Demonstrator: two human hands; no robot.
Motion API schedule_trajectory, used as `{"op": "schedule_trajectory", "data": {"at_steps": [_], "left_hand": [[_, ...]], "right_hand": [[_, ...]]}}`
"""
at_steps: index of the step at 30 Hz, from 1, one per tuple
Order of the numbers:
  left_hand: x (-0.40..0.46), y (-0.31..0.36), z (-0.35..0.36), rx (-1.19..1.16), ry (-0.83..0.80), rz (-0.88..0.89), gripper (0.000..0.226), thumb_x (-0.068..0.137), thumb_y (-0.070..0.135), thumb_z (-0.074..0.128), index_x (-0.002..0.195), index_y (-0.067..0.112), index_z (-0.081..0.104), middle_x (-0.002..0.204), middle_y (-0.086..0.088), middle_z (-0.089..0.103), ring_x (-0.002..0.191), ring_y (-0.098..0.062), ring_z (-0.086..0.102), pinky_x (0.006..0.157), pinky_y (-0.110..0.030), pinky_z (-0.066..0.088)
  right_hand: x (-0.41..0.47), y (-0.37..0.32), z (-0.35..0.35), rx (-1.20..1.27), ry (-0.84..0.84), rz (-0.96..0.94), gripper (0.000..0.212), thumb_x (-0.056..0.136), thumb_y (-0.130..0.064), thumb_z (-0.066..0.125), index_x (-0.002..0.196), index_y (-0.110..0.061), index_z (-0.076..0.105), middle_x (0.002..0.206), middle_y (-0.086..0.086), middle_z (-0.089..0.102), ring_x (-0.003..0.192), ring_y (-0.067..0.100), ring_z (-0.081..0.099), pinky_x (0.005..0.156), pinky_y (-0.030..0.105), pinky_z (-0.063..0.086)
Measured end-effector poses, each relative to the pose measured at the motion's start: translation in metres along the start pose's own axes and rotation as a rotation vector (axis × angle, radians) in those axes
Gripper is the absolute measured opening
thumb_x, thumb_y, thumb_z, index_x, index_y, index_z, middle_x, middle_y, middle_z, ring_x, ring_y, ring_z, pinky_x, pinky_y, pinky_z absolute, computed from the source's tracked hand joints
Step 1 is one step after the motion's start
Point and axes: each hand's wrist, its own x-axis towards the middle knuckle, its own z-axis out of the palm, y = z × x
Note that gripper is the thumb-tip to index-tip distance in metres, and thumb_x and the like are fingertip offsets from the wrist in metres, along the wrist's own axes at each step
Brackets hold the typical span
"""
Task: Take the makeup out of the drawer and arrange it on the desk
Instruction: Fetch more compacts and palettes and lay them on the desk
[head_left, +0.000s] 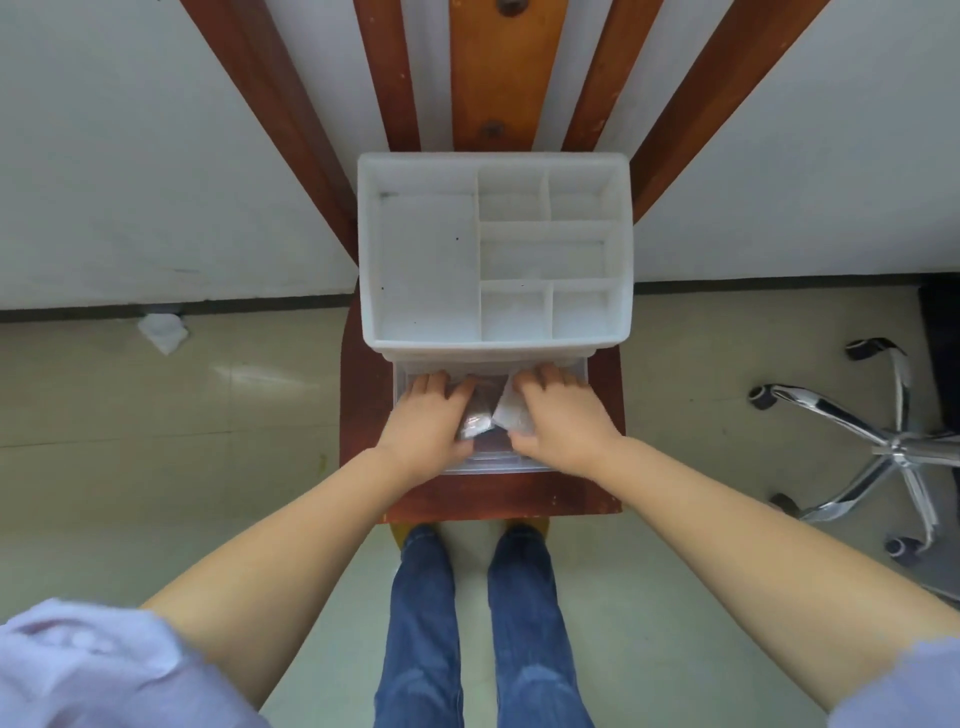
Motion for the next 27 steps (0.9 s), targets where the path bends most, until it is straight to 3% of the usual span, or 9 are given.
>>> {"op": "schedule_trajectory", "data": {"at_steps": [3,5,8,10,14,17,21,24,27], "left_hand": [[-0.032,0.001,-0.029,-0.406,-0.112,-0.086,0.079,0.079,0.041,0.064,0.145,0.024,0.026,0.129,-0.006,0.044,0.119,-0.025,0.046,0.095,-0.030,0.043],[-0.050,0.001,-0.041,-0.547,-0.395,-0.072,0.082,0.080,0.041,0.065,0.148,0.020,0.024,0.142,-0.004,0.041,0.124,-0.018,0.048,0.102,-0.028,0.040],[-0.064,0.004,-0.030,-0.363,-0.792,-0.057,0.090,0.083,0.044,0.064,0.150,0.012,0.013,0.152,-0.003,0.030,0.135,-0.018,0.037,0.110,-0.028,0.031],[-0.062,0.003,-0.011,-0.346,-0.875,-0.119,0.099,0.080,0.044,0.065,0.151,0.012,0.004,0.147,-0.007,0.037,0.130,-0.022,0.042,0.108,-0.034,0.036],[-0.046,-0.003,-0.001,-0.431,-0.814,-0.110,0.102,0.076,0.041,0.067,0.149,0.020,-0.001,0.126,-0.007,0.055,0.104,-0.021,0.056,0.095,-0.034,0.047],[-0.032,-0.008,-0.016,-0.483,-0.696,-0.104,0.111,0.078,0.033,0.068,0.147,0.023,-0.019,0.125,-0.011,0.057,0.093,-0.019,0.058,0.088,-0.028,0.047],[-0.007,-0.023,-0.040,-0.509,-0.570,-0.147,0.112,0.075,0.034,0.067,0.148,0.025,-0.017,0.103,-0.005,0.066,0.092,-0.020,0.062,0.093,-0.033,0.048],[-0.004,-0.028,-0.062,-0.449,-0.500,-0.175,0.104,0.077,0.036,0.066,0.151,0.020,-0.004,0.144,-0.008,0.041,0.122,-0.023,0.049,0.103,-0.033,0.040],[-0.029,-0.023,-0.084,-0.367,-0.497,-0.190,0.093,0.080,0.038,0.065,0.151,0.018,0.008,0.152,-0.007,0.029,0.134,-0.024,0.037,0.108,-0.033,0.034]], "right_hand": [[-0.034,-0.004,-0.021,0.413,0.036,0.004,0.059,0.080,-0.042,0.063,0.130,-0.022,0.039,0.127,0.002,0.047,0.115,0.019,0.047,0.091,0.029,0.041],[-0.055,-0.007,-0.025,0.646,-0.193,0.019,0.061,0.080,-0.043,0.065,0.132,-0.028,0.037,0.129,-0.003,0.046,0.116,0.012,0.048,0.095,0.026,0.042],[-0.069,-0.013,-0.008,0.603,-0.656,0.062,0.070,0.083,-0.045,0.062,0.143,-0.028,0.029,0.128,-0.001,0.051,0.111,0.013,0.053,0.098,0.027,0.043],[-0.065,-0.016,0.009,0.488,-0.714,0.109,0.081,0.084,-0.045,0.059,0.149,-0.022,0.017,0.128,0.006,0.049,0.110,0.020,0.054,0.096,0.032,0.045],[-0.046,-0.019,0.017,0.413,-0.647,0.135,0.085,0.083,-0.046,0.056,0.150,-0.020,0.010,0.121,0.010,0.044,0.103,0.026,0.054,0.084,0.033,0.047],[-0.033,-0.016,0.005,0.388,-0.574,0.150,0.095,0.083,-0.044,0.057,0.150,-0.031,-0.009,0.139,0.017,0.034,0.119,0.032,0.046,0.097,0.037,0.042],[0.000,-0.002,-0.024,0.301,-0.436,0.190,0.093,0.082,-0.040,0.059,0.150,-0.029,-0.003,0.144,0.019,0.031,0.129,0.036,0.036,0.102,0.038,0.037],[0.009,0.003,-0.048,0.223,-0.426,0.199,0.081,0.083,-0.037,0.060,0.149,-0.021,0.016,0.141,0.017,0.038,0.126,0.034,0.041,0.099,0.036,0.040],[-0.010,-0.006,-0.070,0.134,-0.430,0.164,0.069,0.081,-0.038,0.061,0.140,-0.018,0.032,0.132,0.014,0.043,0.116,0.031,0.046,0.092,0.037,0.045]]}}
